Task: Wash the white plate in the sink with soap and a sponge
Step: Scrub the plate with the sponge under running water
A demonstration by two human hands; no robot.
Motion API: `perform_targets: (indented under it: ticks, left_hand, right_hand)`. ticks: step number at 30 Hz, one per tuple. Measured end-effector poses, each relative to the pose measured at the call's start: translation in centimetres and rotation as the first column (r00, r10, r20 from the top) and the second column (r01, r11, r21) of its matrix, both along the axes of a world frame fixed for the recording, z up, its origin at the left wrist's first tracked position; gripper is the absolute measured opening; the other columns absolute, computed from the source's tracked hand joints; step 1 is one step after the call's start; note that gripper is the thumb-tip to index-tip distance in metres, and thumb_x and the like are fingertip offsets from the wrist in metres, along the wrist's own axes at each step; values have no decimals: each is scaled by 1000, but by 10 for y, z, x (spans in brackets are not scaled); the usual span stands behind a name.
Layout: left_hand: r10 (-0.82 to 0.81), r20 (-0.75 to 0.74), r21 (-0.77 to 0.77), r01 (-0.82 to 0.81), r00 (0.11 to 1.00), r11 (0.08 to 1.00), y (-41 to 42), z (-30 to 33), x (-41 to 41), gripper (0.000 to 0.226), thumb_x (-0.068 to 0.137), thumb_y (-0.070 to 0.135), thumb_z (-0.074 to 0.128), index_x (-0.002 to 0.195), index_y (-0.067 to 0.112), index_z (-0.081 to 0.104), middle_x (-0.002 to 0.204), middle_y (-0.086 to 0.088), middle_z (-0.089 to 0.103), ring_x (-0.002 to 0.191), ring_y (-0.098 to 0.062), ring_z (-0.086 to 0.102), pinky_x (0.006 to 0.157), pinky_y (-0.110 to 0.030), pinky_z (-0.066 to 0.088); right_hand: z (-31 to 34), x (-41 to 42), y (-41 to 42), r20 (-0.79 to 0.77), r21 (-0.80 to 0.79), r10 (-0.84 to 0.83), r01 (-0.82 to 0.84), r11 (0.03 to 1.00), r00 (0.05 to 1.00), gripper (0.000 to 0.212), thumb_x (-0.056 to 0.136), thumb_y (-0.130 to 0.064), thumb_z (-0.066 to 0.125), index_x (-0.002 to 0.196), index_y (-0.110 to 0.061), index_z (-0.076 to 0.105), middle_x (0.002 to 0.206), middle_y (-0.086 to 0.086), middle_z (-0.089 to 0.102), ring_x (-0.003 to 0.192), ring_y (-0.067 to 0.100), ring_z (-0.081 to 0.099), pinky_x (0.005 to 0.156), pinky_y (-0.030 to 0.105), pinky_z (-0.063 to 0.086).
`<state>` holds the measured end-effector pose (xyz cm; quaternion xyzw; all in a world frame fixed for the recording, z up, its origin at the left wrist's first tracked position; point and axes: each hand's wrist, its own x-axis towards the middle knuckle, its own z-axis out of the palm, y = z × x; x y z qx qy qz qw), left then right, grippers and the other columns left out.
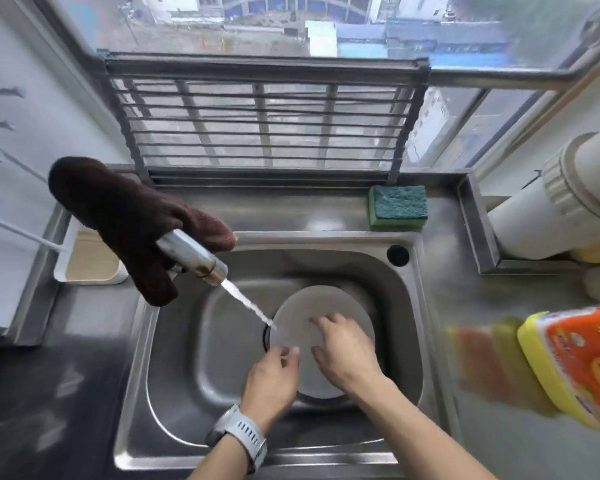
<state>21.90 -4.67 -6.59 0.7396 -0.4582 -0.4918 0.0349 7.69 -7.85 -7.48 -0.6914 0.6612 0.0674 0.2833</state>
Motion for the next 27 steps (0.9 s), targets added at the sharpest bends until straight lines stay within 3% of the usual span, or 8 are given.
perform_targets:
  ticks: [4,8,11,16,21,27]
  left_hand:
    - [2,-145,-287,-45,989,957,-27,60,-47,41,101,46,47,135,26,59,132,7,66,121,-10,60,104,-30,45]
    - [-9,-189,-479,-85,982,874,-83,96,-92,47,101,42,49,144,24,50,138,-2,62,123,-18,60,107,-39,46]
    - [-9,-172,-523,-83,985,849,-126,101,-117,45,103,37,47,145,22,49,139,-5,62,126,-22,58,108,-37,44]
    - [72,-119,-528,-125,990,840,-170,66,-147,37,102,29,49,136,18,58,126,-10,69,117,-27,63,101,-38,49]
    - [219,-147,-486,-263,965,833,-182,45,-159,28,97,28,60,118,13,71,113,-6,75,108,-25,67,97,-33,50]
    - [293,-295,-500,-409,909,764,-139,85,-139,20,90,28,71,109,21,74,102,7,76,92,-6,69,89,-21,53]
  right_hand:
    - [68,-34,-19,161,-266,-164,203,942,973,54,91,-35,63,143,-26,51,139,-5,56,127,21,51,102,35,47]
    - [108,-81,-62,250,-398,-291,372,839,924,54,90,-29,68,142,-21,53,134,2,60,122,24,55,102,36,48]
    - [110,-111,-98,303,-378,-406,500,779,862,57,91,-27,68,144,-17,51,134,8,60,121,28,57,103,37,46]
    - [70,-134,-141,389,-212,-569,671,710,725,53,95,-34,62,144,-17,50,137,8,62,126,26,57,105,38,45]
    - [49,-141,-154,453,-202,-582,714,671,675,43,92,-29,67,132,-16,63,124,6,71,111,23,66,101,39,51]
    - [84,-127,-113,578,-233,-517,735,637,631,32,85,-24,76,117,-20,68,105,-3,73,91,11,68,87,32,58]
